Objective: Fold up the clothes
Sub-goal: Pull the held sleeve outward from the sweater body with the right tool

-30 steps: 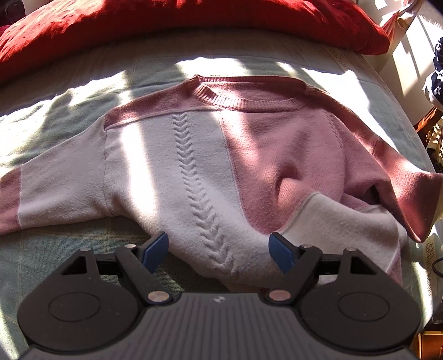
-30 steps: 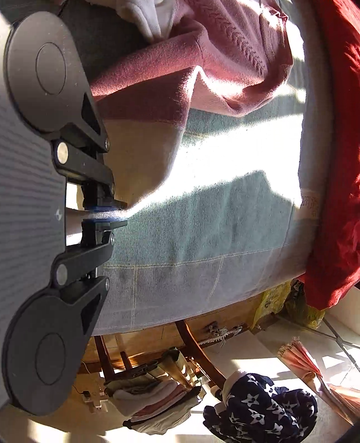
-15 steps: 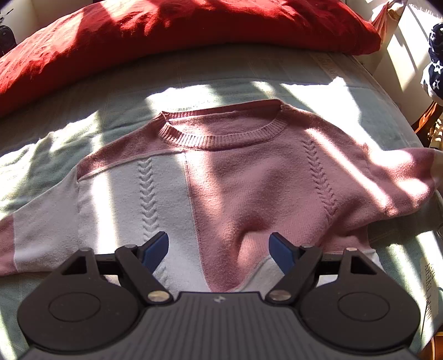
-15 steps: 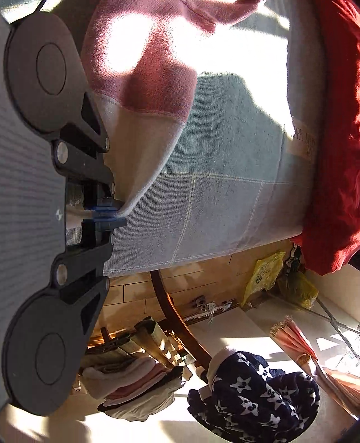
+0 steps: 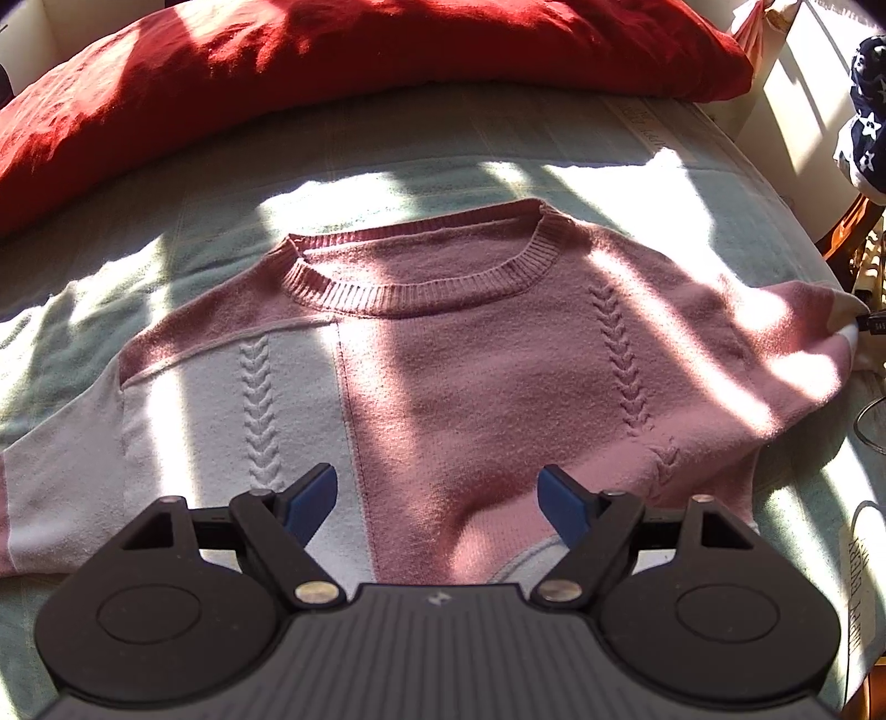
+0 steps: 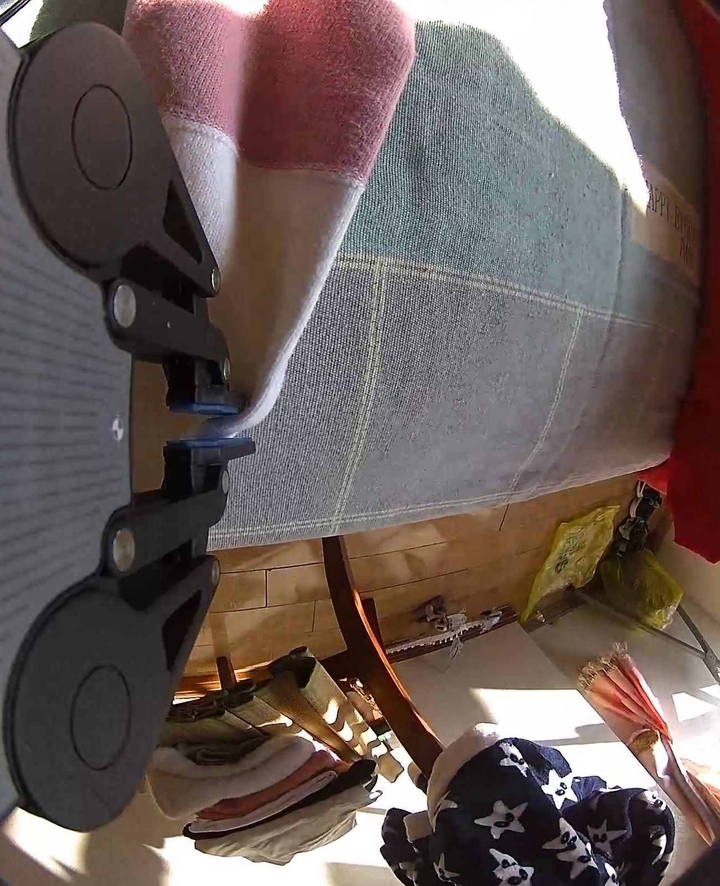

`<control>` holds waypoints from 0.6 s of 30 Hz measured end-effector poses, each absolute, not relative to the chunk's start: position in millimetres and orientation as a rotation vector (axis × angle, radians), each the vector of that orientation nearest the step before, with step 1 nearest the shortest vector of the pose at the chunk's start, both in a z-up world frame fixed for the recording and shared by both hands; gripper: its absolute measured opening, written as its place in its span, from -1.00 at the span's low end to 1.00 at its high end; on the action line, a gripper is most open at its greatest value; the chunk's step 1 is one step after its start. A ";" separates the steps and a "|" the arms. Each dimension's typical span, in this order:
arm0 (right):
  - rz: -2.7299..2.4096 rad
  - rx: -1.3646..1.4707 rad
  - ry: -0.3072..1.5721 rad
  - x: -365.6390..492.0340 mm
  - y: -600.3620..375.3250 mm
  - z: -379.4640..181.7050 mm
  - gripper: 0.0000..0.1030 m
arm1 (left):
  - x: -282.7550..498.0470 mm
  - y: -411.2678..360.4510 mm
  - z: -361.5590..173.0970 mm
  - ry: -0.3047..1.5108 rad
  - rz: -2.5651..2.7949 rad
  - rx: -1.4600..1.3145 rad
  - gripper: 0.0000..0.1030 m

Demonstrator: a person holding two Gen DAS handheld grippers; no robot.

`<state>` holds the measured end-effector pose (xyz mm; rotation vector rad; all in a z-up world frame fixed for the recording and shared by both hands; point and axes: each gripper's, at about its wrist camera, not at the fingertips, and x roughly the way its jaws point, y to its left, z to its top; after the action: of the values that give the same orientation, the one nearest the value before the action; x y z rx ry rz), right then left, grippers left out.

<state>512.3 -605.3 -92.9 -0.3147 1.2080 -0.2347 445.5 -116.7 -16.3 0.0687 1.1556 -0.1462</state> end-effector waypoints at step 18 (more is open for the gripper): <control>-0.341 0.657 1.135 429.8 -716.3 -89.6 -0.38 | 449.6 -113.6 -20.8 1.168 -0.157 0.052 0.54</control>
<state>429.8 -716.3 -89.6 0.6570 1.1355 -0.3405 449.6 -113.6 -20.8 0.0520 1.1680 -0.1568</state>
